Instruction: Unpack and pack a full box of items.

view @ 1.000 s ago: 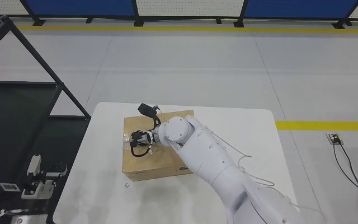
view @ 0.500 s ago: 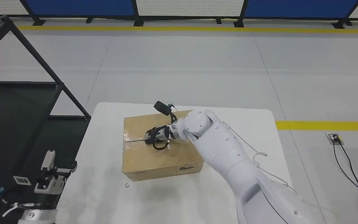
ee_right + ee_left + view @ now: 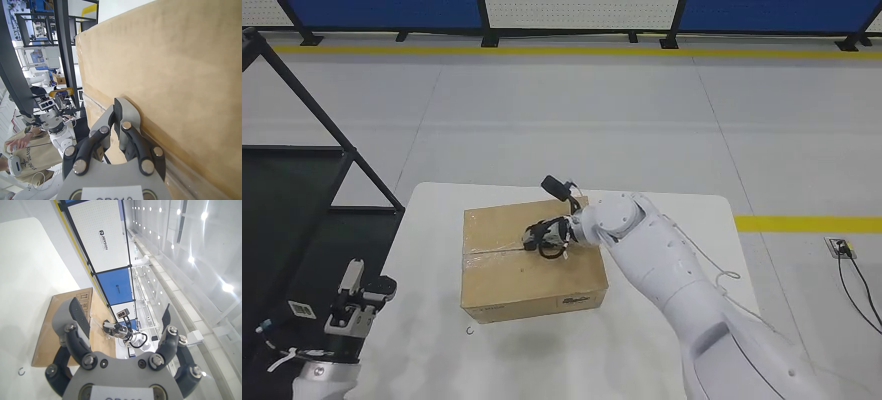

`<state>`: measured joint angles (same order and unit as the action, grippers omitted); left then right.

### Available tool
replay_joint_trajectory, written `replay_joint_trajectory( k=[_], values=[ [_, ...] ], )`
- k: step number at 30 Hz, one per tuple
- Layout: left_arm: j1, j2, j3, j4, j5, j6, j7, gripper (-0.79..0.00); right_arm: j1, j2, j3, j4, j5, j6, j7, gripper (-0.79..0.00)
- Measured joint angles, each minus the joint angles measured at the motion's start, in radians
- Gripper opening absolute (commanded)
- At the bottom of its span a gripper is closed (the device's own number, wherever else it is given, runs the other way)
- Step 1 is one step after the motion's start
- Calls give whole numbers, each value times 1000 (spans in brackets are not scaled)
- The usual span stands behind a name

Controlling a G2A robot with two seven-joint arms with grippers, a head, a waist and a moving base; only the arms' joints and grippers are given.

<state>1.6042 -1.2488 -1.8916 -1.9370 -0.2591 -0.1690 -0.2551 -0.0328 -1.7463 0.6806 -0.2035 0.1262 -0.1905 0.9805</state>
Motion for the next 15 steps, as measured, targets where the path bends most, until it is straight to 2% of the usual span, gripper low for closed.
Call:
replay_joint_trajectory(
  k=[15],
  values=[
    [-35,1,42,6,32,17,-8,0,-57,109,73,-107,-40,-7,33,-785]
  ],
)
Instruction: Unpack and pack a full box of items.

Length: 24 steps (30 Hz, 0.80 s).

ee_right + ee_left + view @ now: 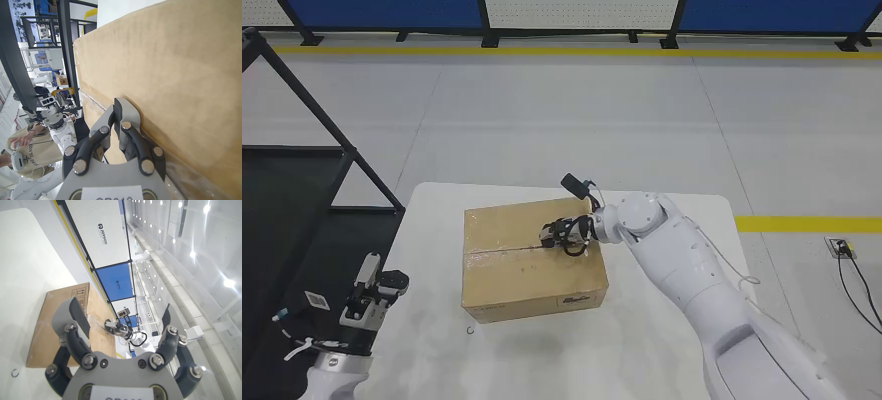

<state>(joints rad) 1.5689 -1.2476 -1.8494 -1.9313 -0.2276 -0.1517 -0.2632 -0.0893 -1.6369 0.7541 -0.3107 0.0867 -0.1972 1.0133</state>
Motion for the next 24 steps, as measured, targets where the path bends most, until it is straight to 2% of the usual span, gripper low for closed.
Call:
replay_joint_trajectory(
  k=[8,14,21,24],
  values=[
    [-7,1,13,-1,12,7,-8,0,-82,83,79,-165,-20,36,-9,-785],
    [-9,2,16,-2,16,8,-12,0,-215,170,190,-431,-63,106,-2,-785],
    [-8,3,17,-3,16,6,-17,0,-438,264,364,-833,-183,299,1,-785],
    [-6,3,17,-2,15,4,-17,0,-495,283,409,-924,-234,387,-36,-785]
  ],
)
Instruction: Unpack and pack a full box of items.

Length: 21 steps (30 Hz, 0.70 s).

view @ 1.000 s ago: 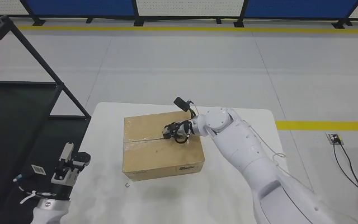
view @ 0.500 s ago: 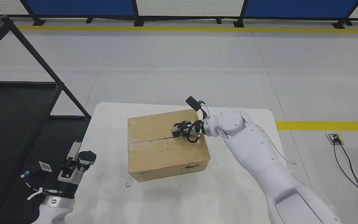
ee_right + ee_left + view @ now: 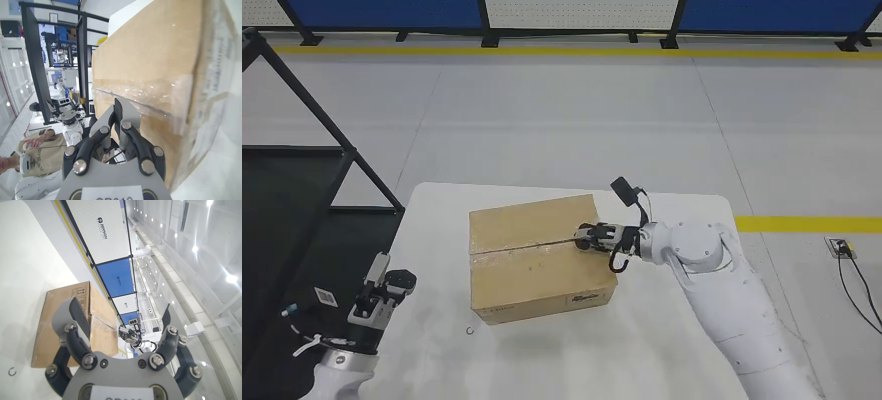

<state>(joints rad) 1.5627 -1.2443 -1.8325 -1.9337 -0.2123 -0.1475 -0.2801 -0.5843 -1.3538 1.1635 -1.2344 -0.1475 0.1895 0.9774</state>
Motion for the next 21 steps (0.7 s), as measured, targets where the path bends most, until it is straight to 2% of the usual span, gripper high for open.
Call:
replay_joint_trajectory(
  k=[4,10,21],
  values=[
    [2,0,1,-1,-3,-2,3,0,-26,8,20,-33,-11,45,-32,-785],
    [6,1,1,-1,-1,-2,2,0,-15,11,19,-10,-29,87,-70,-785],
    [5,2,-3,3,-2,2,-2,0,-5,19,41,27,-10,113,-91,-785]
  ],
)
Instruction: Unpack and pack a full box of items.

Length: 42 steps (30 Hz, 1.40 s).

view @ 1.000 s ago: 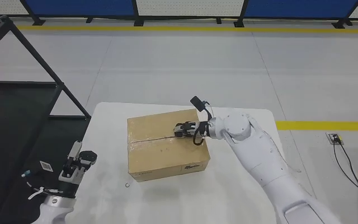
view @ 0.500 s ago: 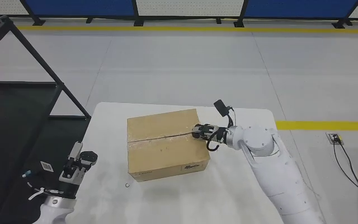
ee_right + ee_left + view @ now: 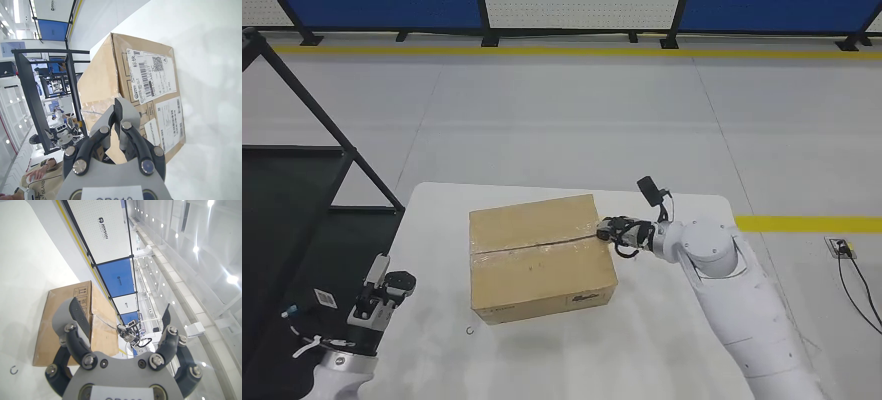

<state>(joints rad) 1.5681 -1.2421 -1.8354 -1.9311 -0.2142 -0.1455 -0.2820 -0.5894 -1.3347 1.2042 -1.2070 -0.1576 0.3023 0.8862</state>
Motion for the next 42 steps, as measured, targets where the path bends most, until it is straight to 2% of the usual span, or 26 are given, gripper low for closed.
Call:
replay_joint_trajectory(
  k=[9,20,36,42],
  values=[
    [-12,2,0,5,-2,6,-12,0,-8,10,10,-1,0,21,9,-785],
    [-24,4,5,18,-1,9,-19,0,20,11,-7,63,10,37,3,-785],
    [-33,6,13,25,0,14,-7,0,38,13,-55,96,75,-103,146,-785],
    [-42,7,17,35,-3,16,-8,0,36,18,-11,109,122,-119,59,-785]
  ],
)
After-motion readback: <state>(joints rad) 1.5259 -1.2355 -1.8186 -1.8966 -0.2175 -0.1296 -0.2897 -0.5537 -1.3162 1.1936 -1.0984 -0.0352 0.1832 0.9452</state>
